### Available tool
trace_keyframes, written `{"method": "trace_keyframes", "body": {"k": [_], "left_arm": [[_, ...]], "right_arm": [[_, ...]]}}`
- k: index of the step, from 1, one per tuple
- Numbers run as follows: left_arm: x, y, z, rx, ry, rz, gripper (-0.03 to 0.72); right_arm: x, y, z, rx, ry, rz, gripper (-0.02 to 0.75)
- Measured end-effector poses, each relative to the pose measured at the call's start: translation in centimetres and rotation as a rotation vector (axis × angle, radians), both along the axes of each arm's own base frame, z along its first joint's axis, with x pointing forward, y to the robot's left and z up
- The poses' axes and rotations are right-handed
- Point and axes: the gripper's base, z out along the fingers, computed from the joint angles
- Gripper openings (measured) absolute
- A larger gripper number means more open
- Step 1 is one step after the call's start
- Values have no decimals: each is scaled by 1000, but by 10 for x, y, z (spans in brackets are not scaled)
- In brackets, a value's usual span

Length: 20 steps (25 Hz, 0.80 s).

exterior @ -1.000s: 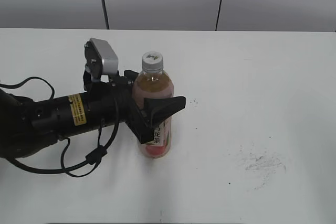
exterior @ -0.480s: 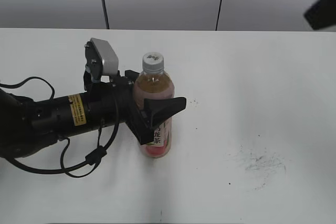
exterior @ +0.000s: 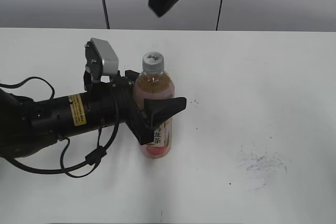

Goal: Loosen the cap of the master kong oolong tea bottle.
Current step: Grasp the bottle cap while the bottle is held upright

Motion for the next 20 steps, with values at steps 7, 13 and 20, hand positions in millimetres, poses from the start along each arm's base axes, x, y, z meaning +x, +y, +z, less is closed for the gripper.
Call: {"method": "trace_keyframes", "body": {"k": [7,13,20], "left_arm": [[0,0,0,0,0,0,446],[0,0,0,0,0,0,446],[0,0,0,0,0,0,446]], "right_arm": [[9,28,-43,-26,152,-167,439],[12,35,-57,-5,236,-243,439],[13,37,-61,3,265,-282,439]]}}
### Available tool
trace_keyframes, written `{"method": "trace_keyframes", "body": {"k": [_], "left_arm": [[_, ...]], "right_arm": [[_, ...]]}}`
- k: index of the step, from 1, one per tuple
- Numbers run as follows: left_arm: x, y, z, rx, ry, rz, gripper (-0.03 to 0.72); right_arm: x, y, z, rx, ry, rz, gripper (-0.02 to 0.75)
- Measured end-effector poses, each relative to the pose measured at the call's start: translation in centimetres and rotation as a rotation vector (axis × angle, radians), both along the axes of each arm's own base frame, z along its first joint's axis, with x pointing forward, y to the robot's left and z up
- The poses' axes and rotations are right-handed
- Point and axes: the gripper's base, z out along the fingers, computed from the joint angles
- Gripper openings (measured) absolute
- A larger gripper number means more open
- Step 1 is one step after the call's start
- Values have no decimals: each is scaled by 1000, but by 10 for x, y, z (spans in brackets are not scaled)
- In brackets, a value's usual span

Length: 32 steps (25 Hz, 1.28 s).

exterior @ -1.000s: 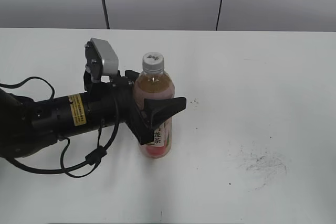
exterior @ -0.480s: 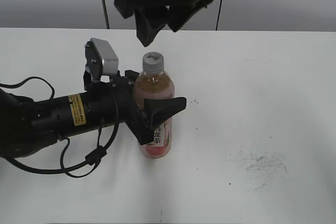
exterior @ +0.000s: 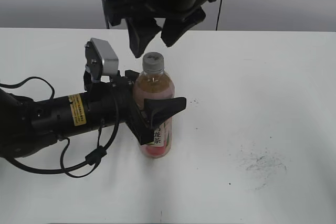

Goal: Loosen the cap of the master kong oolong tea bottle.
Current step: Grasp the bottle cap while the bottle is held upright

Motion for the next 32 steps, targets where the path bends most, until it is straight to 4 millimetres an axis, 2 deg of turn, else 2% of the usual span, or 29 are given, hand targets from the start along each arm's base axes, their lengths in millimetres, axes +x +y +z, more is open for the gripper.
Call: {"method": "trace_keyframes", "body": {"k": [16,24,26,30,32], "left_arm": [[0,0,0,0,-1,0,446],[0,0,0,1,0,0,446],[0,0,0,1,0,0,446],[0,0,0,1,0,0,446],[0,0,0,1,0,0,446]], "right_arm": [[1,4,-8,14,47,-19,438],[-1,3,-20,-14,81,-22,428],[-1,3,-20,-14,81,-23,402],[-1,1,-21,-27,72,-15,272],[-1,1,-21,-31,66,2,272]]}}
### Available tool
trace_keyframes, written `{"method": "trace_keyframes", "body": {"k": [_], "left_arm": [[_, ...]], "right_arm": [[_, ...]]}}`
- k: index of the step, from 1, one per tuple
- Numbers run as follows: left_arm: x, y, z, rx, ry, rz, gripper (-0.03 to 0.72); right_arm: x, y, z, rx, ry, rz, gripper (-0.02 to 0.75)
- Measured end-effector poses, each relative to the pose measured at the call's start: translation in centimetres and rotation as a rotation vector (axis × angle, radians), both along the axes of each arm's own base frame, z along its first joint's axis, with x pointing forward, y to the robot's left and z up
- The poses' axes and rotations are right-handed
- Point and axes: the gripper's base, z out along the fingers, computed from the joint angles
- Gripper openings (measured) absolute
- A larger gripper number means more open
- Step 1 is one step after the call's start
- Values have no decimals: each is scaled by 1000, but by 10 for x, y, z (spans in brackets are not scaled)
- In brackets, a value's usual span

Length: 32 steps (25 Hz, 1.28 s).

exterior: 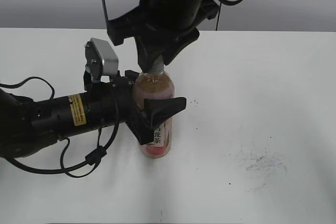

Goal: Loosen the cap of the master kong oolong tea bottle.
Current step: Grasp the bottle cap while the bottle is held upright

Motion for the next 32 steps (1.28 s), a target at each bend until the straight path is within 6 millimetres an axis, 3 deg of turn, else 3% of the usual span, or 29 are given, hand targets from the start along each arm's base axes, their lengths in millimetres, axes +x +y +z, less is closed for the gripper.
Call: {"method": "trace_keyframes", "body": {"k": [7,17,25,32], "left_arm": [[0,0,0,0,0,0,446],[-1,0,0,3,-5,-8,446],[-1,-1,0,6,-16,-17,446],[-2,-1,0,7,-21,-25,446]], "right_arm": [[0,0,0,-31,-60,201,272],[1,-1,0,-141,-272,903,272],[1,-2,3,-230,-480,1568,272],[-4,2,3,-297,-582,1918,272]]}}
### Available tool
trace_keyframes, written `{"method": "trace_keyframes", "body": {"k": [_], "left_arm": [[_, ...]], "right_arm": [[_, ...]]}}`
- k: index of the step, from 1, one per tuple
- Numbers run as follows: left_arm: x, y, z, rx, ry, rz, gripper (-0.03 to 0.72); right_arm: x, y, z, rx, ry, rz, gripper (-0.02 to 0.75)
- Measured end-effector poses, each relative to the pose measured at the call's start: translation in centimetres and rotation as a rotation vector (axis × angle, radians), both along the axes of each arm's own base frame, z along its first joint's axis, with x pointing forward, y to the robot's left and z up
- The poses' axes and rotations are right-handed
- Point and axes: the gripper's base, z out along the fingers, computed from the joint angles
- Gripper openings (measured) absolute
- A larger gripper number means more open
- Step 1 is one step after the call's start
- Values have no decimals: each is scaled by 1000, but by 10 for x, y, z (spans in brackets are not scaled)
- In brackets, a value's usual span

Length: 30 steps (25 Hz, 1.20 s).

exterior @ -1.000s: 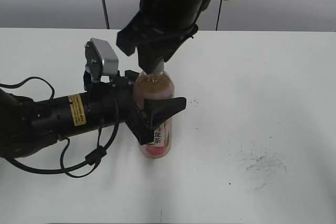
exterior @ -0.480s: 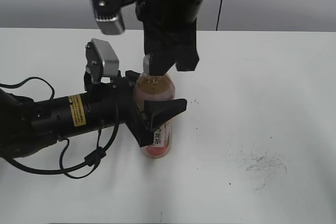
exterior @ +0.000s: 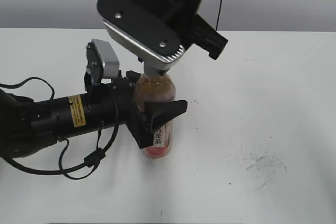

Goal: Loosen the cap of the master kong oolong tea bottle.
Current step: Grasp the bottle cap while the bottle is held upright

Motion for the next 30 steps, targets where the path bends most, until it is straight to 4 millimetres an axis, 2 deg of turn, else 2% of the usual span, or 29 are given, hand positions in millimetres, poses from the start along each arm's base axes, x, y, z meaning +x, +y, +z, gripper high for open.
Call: {"method": "trace_keyframes", "body": {"k": [2,5,7,8,10,12,16,20,26,28,30], "left_arm": [[0,0,0,0,0,-1,446],[-1,0,0,1,-3,-8,446],[0,0,0,-2,3,0,446],[0,0,0,-3,7,4,446],[0,0,0,-3,10,6,446],[0,0,0,-3,10,7,446],[0,0,0,-3,10,7,446],[0,0,0,-3,10,7,446],[0,0,0,-3,11,7,446],[0,0,0,-3,11,7,446],[0,0,0,-3,11,7,446]], "right_arm": [[0,0,0,2,1,-2,272],[-2,0,2,35,71,-218,278],[-5,3,4,94,163,-442,358],[-8,4,6,129,226,-593,435],[-12,5,9,176,321,-834,533],[-12,5,10,207,395,-1077,557],[-8,1,9,258,465,-1498,515],[-3,-2,7,305,483,-1769,500],[0,0,-1,297,508,-1849,481],[-1,0,-1,295,516,-1849,438],[-1,1,-1,294,516,-1842,363]]}}
